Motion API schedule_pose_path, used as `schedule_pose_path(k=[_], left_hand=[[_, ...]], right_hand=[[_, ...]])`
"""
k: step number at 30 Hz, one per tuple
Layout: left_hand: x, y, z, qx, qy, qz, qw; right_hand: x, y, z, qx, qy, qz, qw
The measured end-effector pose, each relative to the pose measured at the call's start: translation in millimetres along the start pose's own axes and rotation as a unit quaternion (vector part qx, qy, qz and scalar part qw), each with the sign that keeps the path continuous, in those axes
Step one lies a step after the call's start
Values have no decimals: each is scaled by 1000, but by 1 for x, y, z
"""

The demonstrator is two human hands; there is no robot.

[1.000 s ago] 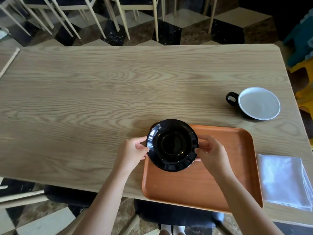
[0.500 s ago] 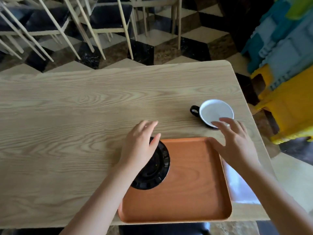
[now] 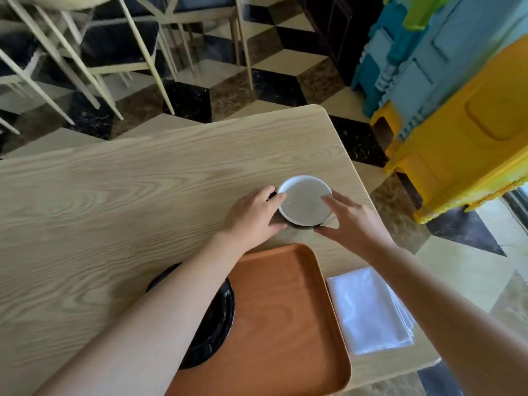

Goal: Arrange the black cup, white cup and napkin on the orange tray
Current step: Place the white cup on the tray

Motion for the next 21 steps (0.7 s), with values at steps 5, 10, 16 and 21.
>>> schedule_pose_path(k=[5,10,16,21], left_hand=[[4,-7,-3,-5,58,-50,997],[20,-7,-26,-24,131,-68,989],[35,6,-83,-21,192,-66,979],[15,21,-123,24,157,-69,985]], right_hand=[[3,-3,-2,46,32,31,998],[13,-12,-10,74,60,66,993],[22,-30,-49,106,61,113,986],[3,-35,-74,150,31,101,983]])
Point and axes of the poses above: each hand's wrist, its own z-axis towards the middle knuckle, its own x-axis out of the back of the hand, y = z × x, the point moved 7 cm from there along z, towards the middle knuckle, and after that the axes turned 9 degrees about -x, right-handed, at the moved point
